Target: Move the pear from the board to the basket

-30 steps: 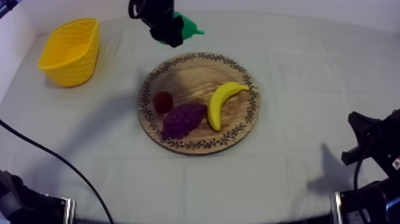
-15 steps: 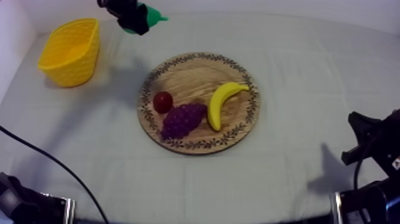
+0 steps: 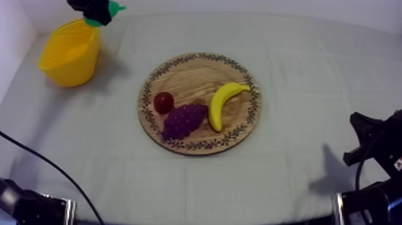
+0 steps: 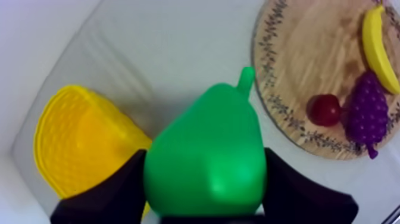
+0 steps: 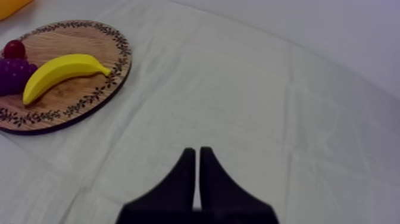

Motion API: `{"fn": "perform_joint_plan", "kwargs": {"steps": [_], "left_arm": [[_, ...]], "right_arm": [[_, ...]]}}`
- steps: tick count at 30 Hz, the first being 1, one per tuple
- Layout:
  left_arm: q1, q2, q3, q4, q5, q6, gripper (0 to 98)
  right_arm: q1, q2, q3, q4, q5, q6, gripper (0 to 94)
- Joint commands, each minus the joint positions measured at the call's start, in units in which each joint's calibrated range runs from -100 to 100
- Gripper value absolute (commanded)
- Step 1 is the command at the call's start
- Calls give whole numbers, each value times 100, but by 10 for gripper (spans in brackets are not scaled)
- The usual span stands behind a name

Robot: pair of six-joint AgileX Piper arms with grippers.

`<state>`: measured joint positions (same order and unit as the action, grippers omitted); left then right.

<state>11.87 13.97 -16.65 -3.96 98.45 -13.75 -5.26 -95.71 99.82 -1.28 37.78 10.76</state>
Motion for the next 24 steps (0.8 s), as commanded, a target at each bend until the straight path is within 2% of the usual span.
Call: {"fn": "perform_joint_plan", "kwargs": {"steps": [1, 15, 24], "left_arm": [[-165, -3, -40, 12, 11, 113, 491], [-905, -75, -273, 40, 116, 878, 468], [-1390, -19, -409, 199, 130, 961, 477]], "right_arm": [[-3, -4, -5, -1, 4, -4, 4], [-3, -4, -5, -1, 4, -4, 4], [-3, -4, -5, -1, 4, -4, 4]]}}
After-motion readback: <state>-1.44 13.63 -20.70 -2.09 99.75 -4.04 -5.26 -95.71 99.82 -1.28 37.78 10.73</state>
